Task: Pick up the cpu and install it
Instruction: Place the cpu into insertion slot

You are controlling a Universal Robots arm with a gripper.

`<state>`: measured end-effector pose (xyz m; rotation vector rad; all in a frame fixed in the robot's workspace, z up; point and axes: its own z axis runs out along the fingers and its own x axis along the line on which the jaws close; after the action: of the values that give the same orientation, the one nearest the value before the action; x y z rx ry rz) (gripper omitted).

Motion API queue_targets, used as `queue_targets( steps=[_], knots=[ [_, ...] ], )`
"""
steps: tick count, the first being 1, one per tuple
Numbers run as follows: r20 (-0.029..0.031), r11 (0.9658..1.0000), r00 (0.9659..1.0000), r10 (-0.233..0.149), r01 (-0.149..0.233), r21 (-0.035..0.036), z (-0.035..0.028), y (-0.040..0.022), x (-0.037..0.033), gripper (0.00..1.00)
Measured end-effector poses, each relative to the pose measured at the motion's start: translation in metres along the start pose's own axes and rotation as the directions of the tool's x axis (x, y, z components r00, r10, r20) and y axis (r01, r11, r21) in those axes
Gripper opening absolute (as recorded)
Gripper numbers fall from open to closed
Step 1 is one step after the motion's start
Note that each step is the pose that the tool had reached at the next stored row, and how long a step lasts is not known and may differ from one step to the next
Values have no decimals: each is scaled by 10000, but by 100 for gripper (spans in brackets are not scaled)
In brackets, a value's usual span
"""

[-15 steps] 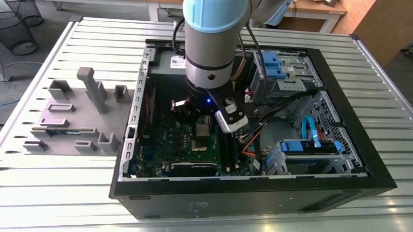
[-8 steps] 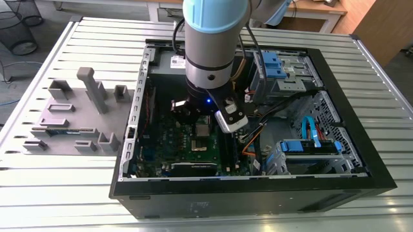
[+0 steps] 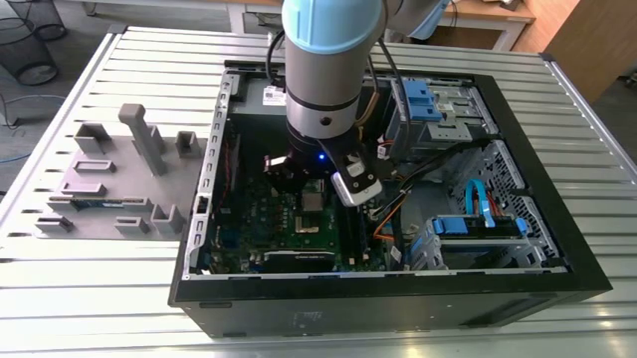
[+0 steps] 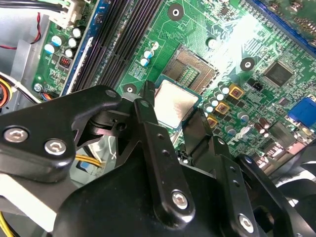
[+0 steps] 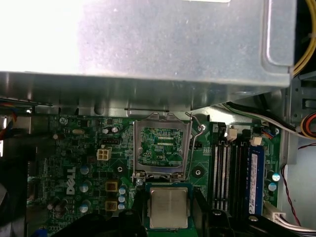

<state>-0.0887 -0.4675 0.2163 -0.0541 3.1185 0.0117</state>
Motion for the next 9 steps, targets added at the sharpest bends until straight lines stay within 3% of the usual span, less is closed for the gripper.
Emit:
queue_targets(
  steps=[9],
  knots=[
    [0, 10000, 10000, 0, 0, 0, 23, 0, 1, 47]
  ],
)
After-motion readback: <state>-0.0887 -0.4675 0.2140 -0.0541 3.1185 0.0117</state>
